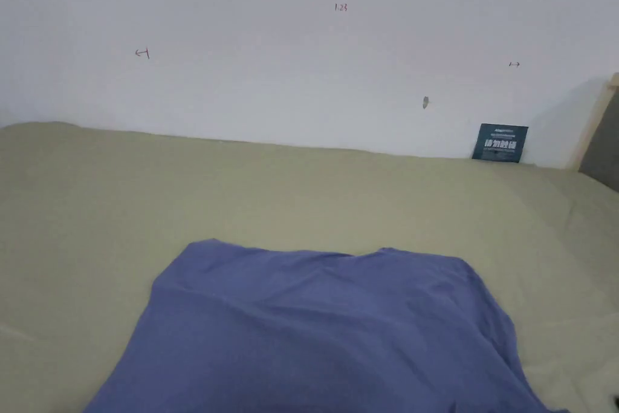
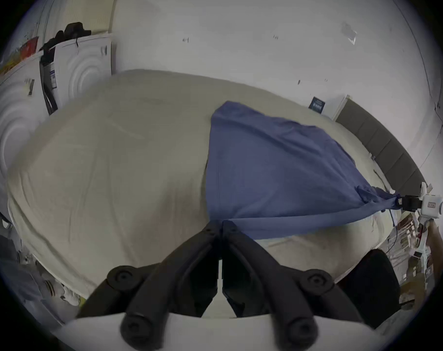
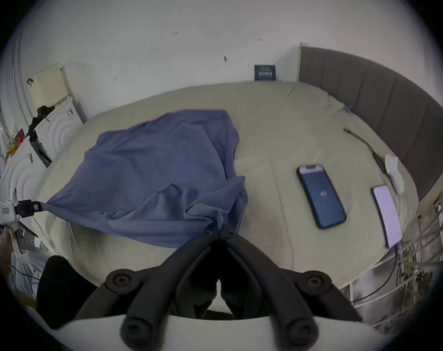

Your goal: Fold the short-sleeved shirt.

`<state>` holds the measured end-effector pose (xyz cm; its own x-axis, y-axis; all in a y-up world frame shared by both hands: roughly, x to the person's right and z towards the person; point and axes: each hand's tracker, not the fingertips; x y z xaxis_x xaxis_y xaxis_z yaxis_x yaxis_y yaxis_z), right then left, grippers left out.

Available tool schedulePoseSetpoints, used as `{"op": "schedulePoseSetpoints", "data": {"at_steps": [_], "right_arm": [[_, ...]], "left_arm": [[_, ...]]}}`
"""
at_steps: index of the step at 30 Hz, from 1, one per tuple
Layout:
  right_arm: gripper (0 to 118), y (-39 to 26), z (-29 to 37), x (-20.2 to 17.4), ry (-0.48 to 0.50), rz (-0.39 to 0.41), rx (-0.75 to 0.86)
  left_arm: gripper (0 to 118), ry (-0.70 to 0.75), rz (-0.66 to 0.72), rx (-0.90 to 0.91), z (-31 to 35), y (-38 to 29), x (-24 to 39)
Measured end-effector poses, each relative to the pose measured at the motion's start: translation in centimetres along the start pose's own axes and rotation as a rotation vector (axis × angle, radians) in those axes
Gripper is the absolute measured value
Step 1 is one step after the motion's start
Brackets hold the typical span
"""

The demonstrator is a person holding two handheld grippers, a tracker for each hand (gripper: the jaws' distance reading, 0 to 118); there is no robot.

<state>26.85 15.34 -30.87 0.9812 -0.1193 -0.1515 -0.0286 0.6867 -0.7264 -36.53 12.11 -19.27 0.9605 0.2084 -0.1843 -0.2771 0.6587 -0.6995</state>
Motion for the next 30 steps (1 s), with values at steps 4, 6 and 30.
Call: {"op": "schedulePoseSetpoints", "data": {"at_steps": [4, 6, 30], "right_arm": [[0, -1.8, -1.6, 0.9, -0.021, -0.027, -0.045], [0, -2.5, -2.2, 1.5, -0.029, -0.033, -0.064], [0, -4.3, 1.0, -4.0, -0.002, 0.029, -0.186]], "left_arm": [[2, 0.007, 0.013, -0.010, -0.9, -1.3, -0.4], [2, 0.016, 0.003, -0.020, -1.5, -1.7, -0.4], [0, 0.088, -0.041, -0.068, 2.0, -3.1, 1.1]]}}
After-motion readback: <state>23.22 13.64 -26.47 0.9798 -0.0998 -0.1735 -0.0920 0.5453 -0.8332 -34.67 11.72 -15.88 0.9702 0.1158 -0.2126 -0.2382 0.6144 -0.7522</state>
